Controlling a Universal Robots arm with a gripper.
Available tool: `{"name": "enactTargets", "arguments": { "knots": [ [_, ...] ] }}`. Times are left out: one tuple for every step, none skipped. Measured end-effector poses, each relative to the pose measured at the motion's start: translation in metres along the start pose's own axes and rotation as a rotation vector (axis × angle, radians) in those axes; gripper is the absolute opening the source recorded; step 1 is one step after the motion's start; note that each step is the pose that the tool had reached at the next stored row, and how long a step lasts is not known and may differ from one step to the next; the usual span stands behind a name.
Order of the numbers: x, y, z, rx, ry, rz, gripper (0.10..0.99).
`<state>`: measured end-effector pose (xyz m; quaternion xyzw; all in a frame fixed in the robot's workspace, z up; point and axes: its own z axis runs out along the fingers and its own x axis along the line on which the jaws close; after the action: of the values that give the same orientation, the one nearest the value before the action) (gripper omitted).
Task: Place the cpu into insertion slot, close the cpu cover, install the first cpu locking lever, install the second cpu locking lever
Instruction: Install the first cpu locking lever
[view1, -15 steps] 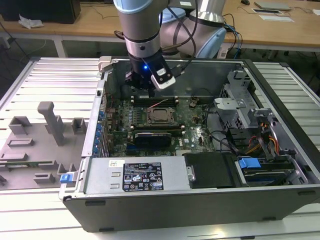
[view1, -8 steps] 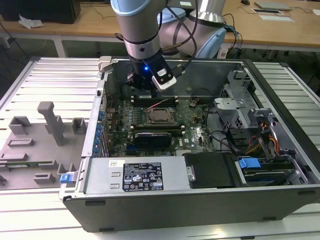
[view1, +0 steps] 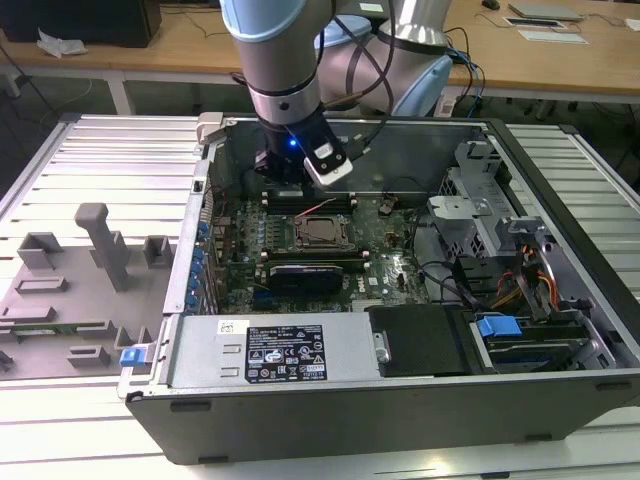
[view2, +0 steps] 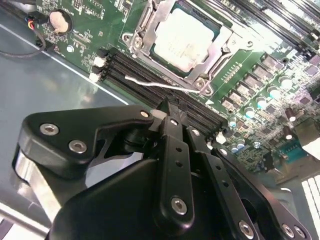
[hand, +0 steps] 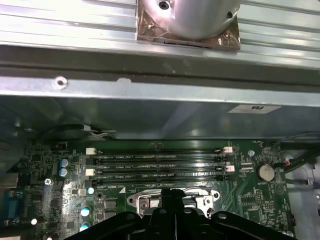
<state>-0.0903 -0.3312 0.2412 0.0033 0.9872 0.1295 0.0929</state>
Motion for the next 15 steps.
{"name": "enactTargets", "arguments": {
  "knots": [
    [-0.0017,-0.0007,0.0015,0.000,-0.0002,0.001,0.106],
    [-0.0036,-0.0012,0.0027,0.000,-0.0002,0.001,0.106],
    [-0.0053,-0.0017,0.0038,0.000,-0.0003,0.001,0.106],
    [-0.0075,-0.0021,0.0049,0.000,-0.0003,0.002,0.106],
    [-0.0098,-0.0025,0.0061,0.000,-0.0005,0.002,0.106],
    [-0.0116,-0.0026,0.0069,0.000,-0.0008,0.003,0.106],
    [-0.0136,-0.0028,0.0079,0.000,-0.0010,0.003,0.106],
    [-0.0151,-0.0030,0.0086,0.000,-0.0011,0.004,0.106],
    [-0.0167,-0.0031,0.0094,0.001,-0.0014,0.005,0.106],
    [-0.0177,-0.0032,0.0099,0.001,-0.0015,0.005,0.106],
    [-0.0184,-0.0030,0.0105,0.001,-0.0019,0.007,0.106],
    [-0.0186,-0.0025,0.0111,0.002,-0.0025,0.009,0.106],
    [-0.0187,-0.0018,0.0117,0.002,-0.0032,0.012,0.106],
    [-0.0187,-0.0010,0.0123,0.002,-0.0038,0.014,0.106],
    [-0.0186,0.0002,0.0132,0.003,-0.0045,0.017,0.106]
  ]
}}
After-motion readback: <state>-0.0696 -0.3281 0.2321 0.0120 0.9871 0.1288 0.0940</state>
